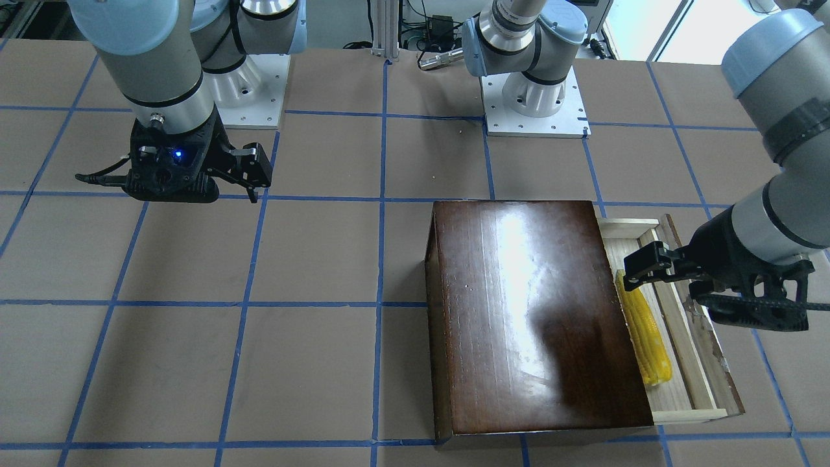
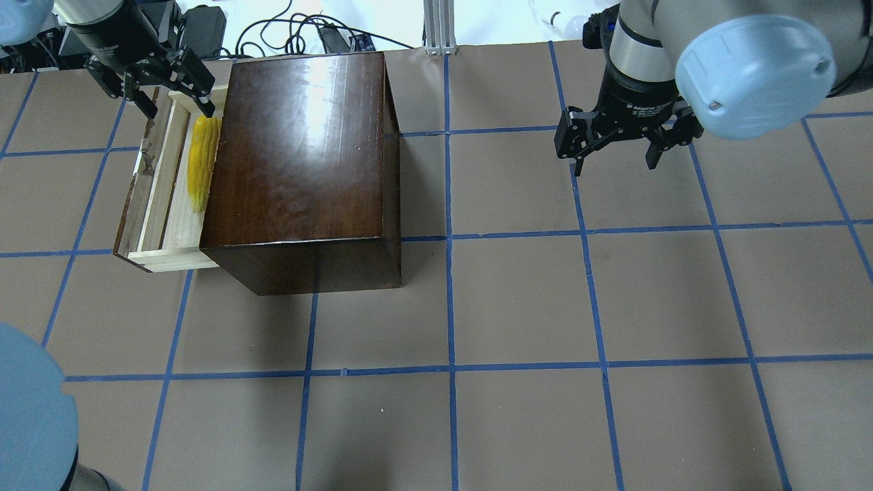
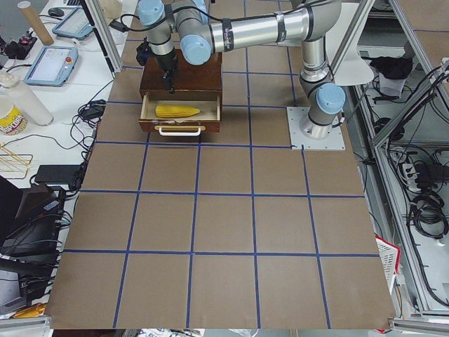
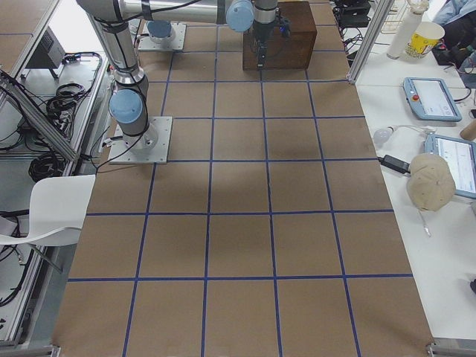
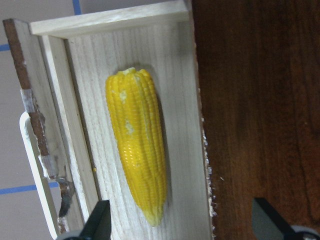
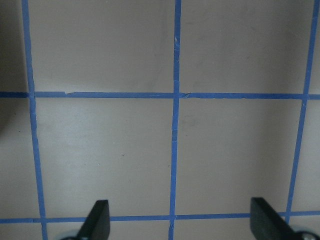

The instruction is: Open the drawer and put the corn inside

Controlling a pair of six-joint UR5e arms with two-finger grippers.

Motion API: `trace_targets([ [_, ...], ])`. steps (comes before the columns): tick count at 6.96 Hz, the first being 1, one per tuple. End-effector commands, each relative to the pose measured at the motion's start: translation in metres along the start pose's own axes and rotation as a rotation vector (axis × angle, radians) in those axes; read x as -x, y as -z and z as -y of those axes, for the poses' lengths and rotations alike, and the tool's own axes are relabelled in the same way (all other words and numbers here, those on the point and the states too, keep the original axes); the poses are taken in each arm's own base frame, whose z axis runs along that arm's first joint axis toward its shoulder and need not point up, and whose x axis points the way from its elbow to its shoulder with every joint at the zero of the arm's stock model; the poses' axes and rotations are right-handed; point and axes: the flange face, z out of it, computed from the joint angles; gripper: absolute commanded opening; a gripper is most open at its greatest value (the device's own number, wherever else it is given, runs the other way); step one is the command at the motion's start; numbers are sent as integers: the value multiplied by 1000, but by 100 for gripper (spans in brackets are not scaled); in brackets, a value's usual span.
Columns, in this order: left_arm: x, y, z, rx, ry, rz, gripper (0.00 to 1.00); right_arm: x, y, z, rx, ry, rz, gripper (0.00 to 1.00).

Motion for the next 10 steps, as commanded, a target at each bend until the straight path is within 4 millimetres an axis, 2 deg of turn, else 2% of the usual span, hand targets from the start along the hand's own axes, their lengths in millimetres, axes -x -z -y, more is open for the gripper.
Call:
trace_targets([
  [1, -41, 22, -18, -14, -27, 14, 100, 0, 0, 0, 2, 0, 0, 100],
  [2, -71, 32, -29, -32, -37, 21, 100, 0, 0, 0, 2, 0, 0, 100],
  [3, -97, 28, -42, -22, -2, 20, 100, 0, 0, 0, 0, 0, 0, 100],
  [4, -113, 26, -56, -22, 4, 20, 100, 0, 0, 0, 2, 0, -1, 100],
  [6, -138, 32, -72, -27, 12, 25, 100, 0, 0, 0, 0, 0, -1, 100],
  [9, -141, 17, -93, -2, 13, 20, 100, 0, 0, 0, 2, 0, -1, 100],
  [10, -142, 21, -99, -10, 13, 21, 100, 0, 0, 0, 0, 0, -1, 100],
])
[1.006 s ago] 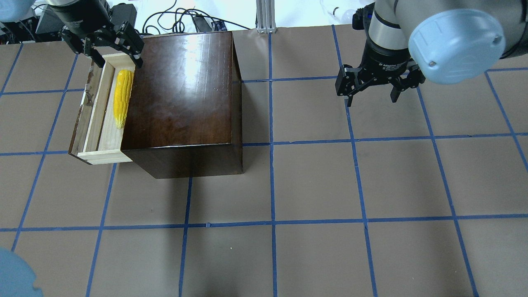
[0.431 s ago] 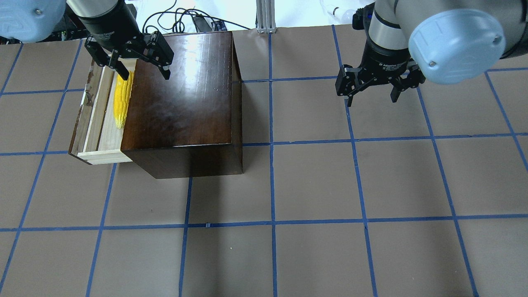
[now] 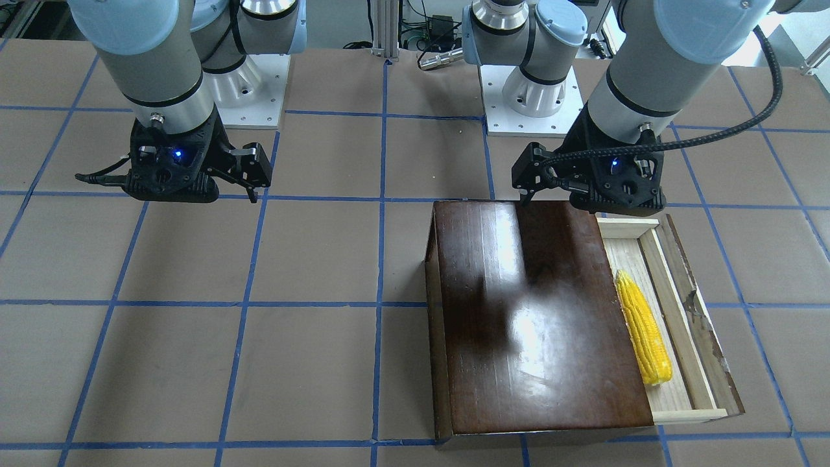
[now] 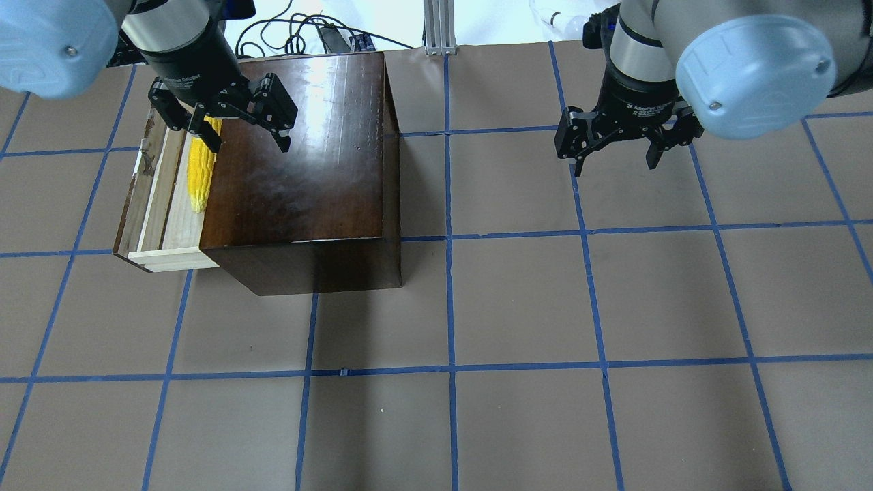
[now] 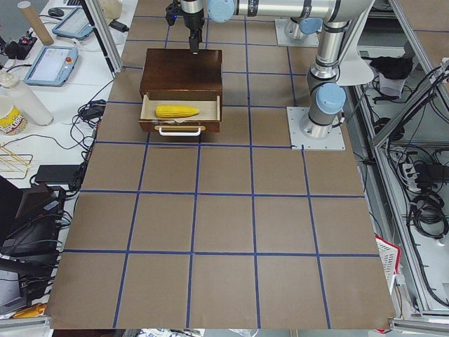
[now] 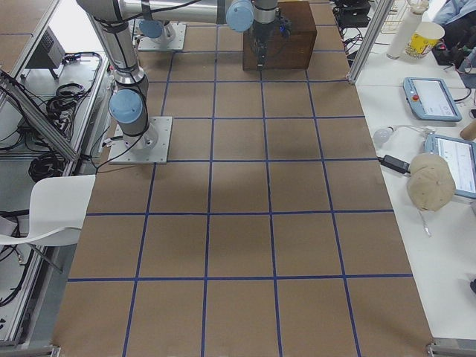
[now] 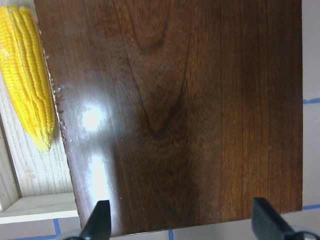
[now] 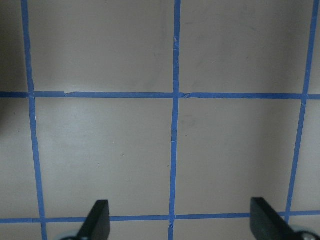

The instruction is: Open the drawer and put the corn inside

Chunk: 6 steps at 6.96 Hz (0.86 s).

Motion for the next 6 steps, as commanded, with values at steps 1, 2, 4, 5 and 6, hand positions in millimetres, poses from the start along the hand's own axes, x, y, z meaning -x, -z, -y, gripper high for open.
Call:
trace_targets([
  [1, 0, 0, -9, 1, 1, 1, 100, 0, 0, 0, 0, 0, 0, 100],
  [2, 0, -2, -10, 5, 2, 0, 100, 0, 0, 0, 0, 0, 0, 100],
  [4, 1, -2, -10, 4, 5, 1, 100, 0, 1, 0, -2, 0, 0, 100],
  [5, 4, 0, -10, 2, 8, -1, 100, 0, 0, 0, 0, 0, 0, 100],
  [6, 5, -1, -9, 3, 12, -1, 100, 0, 0, 0, 1, 0, 0, 100],
])
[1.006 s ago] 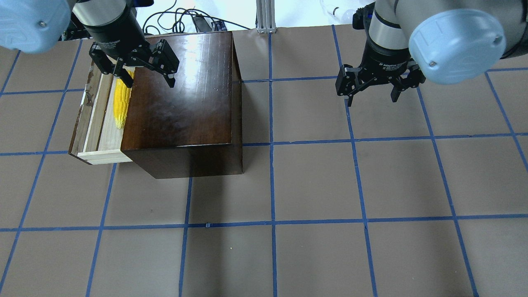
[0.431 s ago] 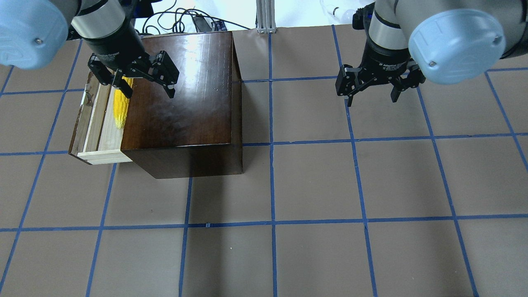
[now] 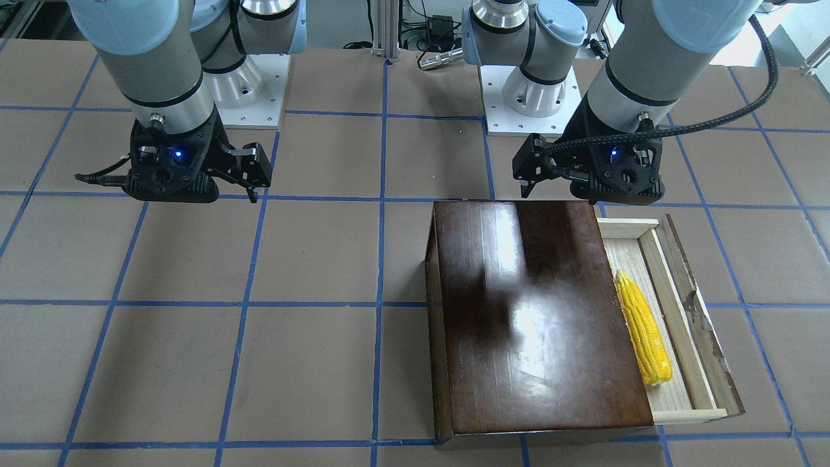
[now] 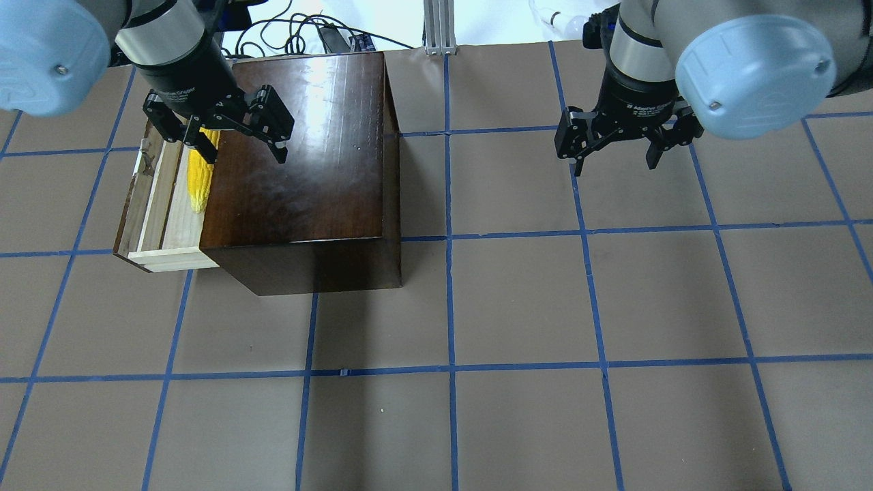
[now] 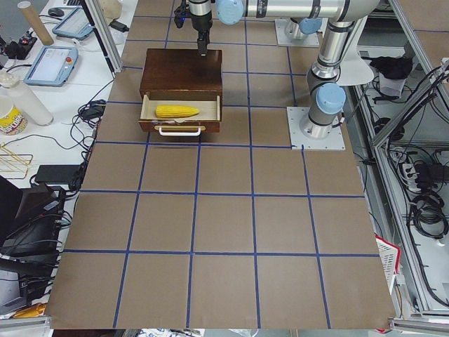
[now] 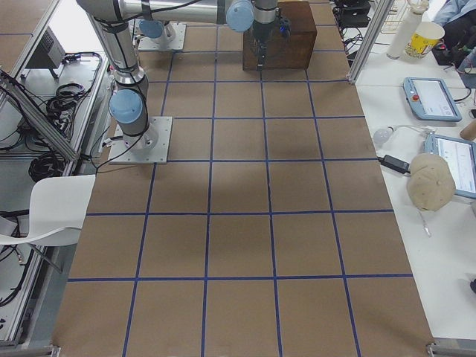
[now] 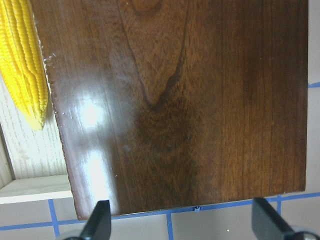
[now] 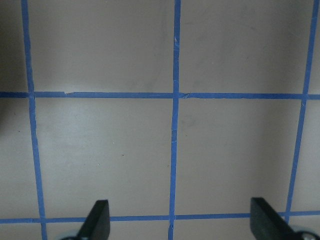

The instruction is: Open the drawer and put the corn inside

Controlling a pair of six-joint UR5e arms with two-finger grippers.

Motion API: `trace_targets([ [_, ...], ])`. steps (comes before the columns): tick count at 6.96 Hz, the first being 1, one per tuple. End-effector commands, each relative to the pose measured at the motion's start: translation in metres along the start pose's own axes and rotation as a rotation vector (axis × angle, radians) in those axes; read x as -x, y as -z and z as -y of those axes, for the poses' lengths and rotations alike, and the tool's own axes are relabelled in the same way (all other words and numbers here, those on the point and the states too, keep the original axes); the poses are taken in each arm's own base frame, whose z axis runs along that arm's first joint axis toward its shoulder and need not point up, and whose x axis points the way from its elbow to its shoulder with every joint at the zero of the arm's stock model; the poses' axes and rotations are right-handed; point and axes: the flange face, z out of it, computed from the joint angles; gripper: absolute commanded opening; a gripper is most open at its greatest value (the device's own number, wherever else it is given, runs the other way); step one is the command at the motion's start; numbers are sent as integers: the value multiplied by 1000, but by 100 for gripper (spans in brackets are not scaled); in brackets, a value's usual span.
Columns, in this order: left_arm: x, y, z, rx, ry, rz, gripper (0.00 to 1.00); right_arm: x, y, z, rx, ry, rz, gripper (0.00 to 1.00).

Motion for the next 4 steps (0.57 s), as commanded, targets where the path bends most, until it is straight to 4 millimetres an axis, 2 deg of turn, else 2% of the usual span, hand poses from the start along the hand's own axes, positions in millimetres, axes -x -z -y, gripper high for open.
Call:
trace_targets([
  [1, 3, 0, 0, -1, -3, 1, 100, 0, 0, 0, 0, 0, 0, 100],
  [4, 2, 2, 0, -5, 3, -3, 100, 0, 0, 0, 1, 0, 0, 100],
])
